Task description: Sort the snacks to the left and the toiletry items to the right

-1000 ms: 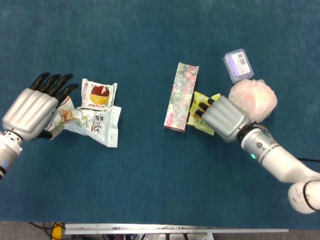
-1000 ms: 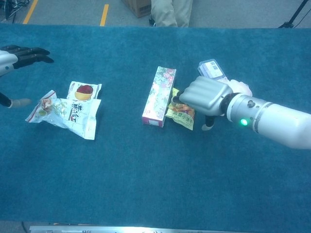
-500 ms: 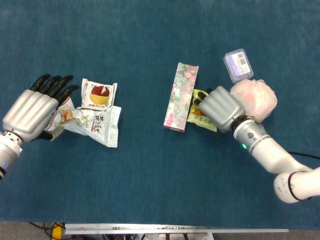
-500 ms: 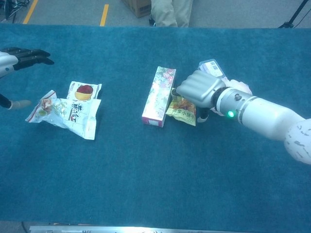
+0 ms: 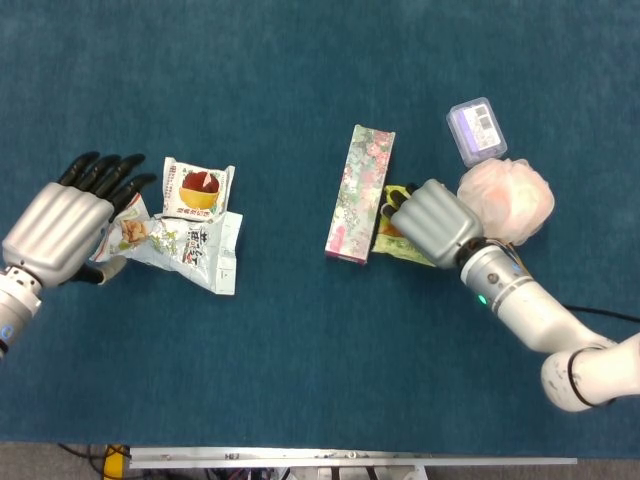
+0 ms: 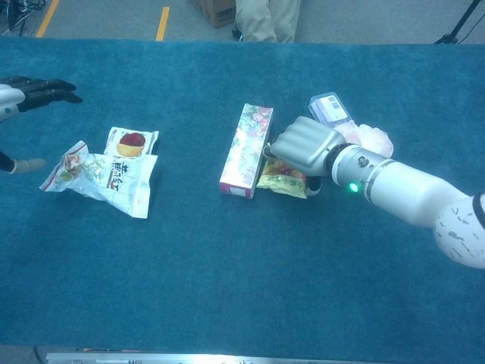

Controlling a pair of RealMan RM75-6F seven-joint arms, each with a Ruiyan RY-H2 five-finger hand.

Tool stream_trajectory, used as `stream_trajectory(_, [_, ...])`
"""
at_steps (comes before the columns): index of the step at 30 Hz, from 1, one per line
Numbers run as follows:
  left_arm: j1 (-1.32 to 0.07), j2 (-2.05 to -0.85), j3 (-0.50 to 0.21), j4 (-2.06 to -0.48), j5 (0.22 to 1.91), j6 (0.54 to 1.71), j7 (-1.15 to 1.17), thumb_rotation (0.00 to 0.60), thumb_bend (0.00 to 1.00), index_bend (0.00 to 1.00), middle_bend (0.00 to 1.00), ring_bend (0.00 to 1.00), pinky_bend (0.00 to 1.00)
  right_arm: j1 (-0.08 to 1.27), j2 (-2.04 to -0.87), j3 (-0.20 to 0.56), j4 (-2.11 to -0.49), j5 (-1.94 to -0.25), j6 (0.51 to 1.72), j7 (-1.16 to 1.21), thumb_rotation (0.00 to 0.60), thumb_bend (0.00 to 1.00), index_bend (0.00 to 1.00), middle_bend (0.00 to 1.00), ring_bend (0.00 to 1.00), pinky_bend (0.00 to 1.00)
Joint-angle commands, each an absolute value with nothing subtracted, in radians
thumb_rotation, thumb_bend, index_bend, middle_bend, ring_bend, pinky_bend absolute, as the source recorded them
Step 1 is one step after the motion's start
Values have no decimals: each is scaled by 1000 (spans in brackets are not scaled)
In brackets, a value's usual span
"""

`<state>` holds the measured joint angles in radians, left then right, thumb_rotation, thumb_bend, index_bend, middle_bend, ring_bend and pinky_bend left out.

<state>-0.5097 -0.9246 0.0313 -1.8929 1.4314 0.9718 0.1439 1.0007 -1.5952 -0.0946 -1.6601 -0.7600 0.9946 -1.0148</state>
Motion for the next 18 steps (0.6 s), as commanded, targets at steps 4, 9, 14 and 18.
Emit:
stream_trajectory(4, [-507,-923,31,-1898,1445,975,139,600,272,80,0,0,10,975,-1597,-102,-1641,-822,1005,-969,600,17,492,413,484,723])
stream_trajectory(9, [-507,-921,32,-1903,1448,971,138,600,272,80,0,0,10,956,-1583,-101,-1642,-849,1005,-939,600,16,570,467,540,773])
stream_trajectory(14, [-507,-919,31,-1907,1450,969,142,600,272,80,0,0,10,940,-1552,-95,-1683,-896,1013,-901,600,17,595,484,560,792])
stream_trajectory(18, [-507,-919,29,-1909,1448,967,144,600,272,80,0,0,10,923,-1506,-87,-1749,-942,1019,-851,600,16,602,488,565,796])
